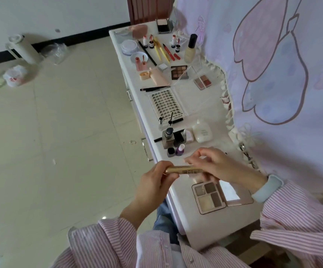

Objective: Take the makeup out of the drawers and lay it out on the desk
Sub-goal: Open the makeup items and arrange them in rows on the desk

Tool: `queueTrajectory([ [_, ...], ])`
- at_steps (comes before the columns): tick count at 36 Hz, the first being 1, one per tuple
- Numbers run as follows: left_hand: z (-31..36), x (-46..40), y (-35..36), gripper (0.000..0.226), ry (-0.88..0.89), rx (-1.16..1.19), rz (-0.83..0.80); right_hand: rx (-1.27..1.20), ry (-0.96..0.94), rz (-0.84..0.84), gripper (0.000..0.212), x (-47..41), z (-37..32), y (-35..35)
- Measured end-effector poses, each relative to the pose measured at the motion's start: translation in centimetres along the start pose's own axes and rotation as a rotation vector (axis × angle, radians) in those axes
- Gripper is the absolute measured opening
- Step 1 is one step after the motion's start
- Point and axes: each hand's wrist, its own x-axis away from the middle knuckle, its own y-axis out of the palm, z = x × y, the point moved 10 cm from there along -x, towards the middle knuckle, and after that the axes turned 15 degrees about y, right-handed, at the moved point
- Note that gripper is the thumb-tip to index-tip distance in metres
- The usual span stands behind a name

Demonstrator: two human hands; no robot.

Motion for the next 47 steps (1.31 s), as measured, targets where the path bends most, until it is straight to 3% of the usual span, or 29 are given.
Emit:
queueTrajectory([
  [2,0.4,0.0,-0.9,0.047,0.025,-0.095,0.029,-0.049,0.001,0.187,0.034,-0.2,0.1,-1.3],
  [5,0.9,-0.1,-1.8,0.041,0.037,-0.153,0.081,-0.200,0.005,0.335,0.030,-0.4,0.4,-2.1],
  [9,0.3,0.4,-2.4,0.036,-0.170,0.148,0.188,-0.194,-0.199,0.448,0.027,1.2,-2.1,-2.1],
  [15,-0.9,0.6,-2.6,0.041,-0.312,0.303,0.168,-0.154,-0.300,0.292,0.019,1.5,-3.1,-0.9],
  [19,-0.9,0.2,-2.0,0.040,-0.275,0.282,0.068,-0.235,-0.169,0.100,0.023,0.6,-1.9,-0.3],
  [22,-1.1,0.1,-1.4,0.038,-0.277,0.317,0.050,-0.222,-0.114,0.202,0.037,0.2,-1.5,-1.2],
  [25,-1.1,0.0,-0.8,0.036,-0.256,0.315,0.001,-0.240,-0.125,0.291,0.026,0.2,-1.5,-2.3],
  [27,-1.2,0.0,-0.5,0.037,-0.246,0.315,-0.016,-0.110,-0.218,0.344,0.020,0.8,-2.4,-2.4],
  [30,-1.5,-0.1,-0.5,0.041,-0.248,0.330,-0.019,0.062,-0.267,0.324,0.019,1.1,-2.3,-2.2],
  [33,-1.9,-0.3,-0.6,0.046,-0.255,0.339,-0.004,-0.055,-0.227,0.247,0.020,0.8,-2.2,-2.7],
  [36,-1.6,-0.7,-0.4,0.054,-0.244,0.362,0.003,-0.072,-0.138,0.246,0.053,0.1,-2.0,-3.0],
  [37,-1.5,-0.9,-0.3,0.055,-0.237,0.360,0.000,-0.090,-0.141,0.271,0.053,0.0,-1.9,-3.4],
  [41,-1.1,-1.5,-0.1,0.045,-0.255,0.397,0.000,-0.113,-0.245,0.327,0.012,0.7,-2.7,-4.3],
  [47,-1.0,-1.9,-0.5,0.042,-0.284,0.491,0.001,-0.150,-0.330,0.250,0.012,1.6,-3.4,-5.0],
])
